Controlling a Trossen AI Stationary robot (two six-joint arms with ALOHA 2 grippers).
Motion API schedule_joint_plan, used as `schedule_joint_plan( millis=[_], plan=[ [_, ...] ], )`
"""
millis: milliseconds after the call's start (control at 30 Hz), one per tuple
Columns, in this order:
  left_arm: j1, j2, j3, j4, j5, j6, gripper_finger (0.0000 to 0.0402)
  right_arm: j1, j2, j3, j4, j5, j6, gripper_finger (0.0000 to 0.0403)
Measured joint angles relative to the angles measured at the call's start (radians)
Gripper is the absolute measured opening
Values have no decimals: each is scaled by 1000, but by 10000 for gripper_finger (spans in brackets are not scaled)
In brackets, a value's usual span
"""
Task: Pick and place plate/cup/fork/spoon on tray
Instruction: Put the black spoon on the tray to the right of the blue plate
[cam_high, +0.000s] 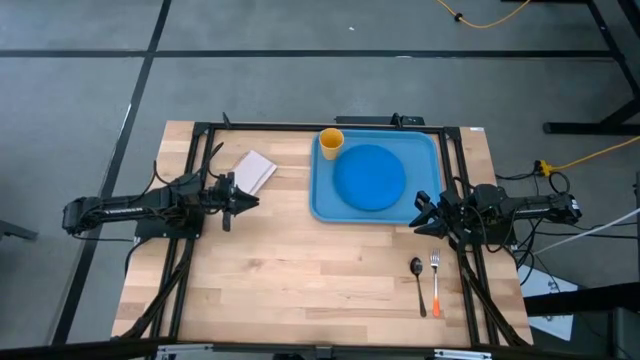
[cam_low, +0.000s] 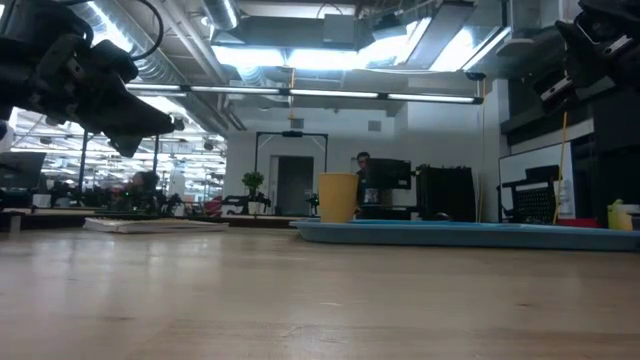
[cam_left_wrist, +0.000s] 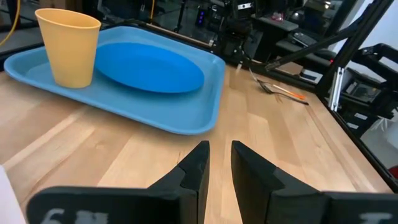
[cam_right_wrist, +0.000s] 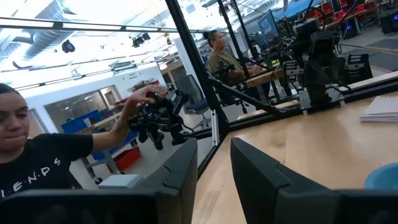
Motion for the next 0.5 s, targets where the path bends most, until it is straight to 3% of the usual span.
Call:
schedule_joint_plan(
  millis=[133, 333, 500],
  plan=[
    [-5, -22, 0, 37, -10, -1, 59, 0, 0, 0, 0, 1, 0, 102],
    [-28, -166, 0, 309, -20, -2, 59, 0, 0, 0, 1, 54, 0, 102],
    [-33, -189, -1, 294, -19, -2, 59, 0, 0, 0, 28, 131, -2, 102]
  ],
)
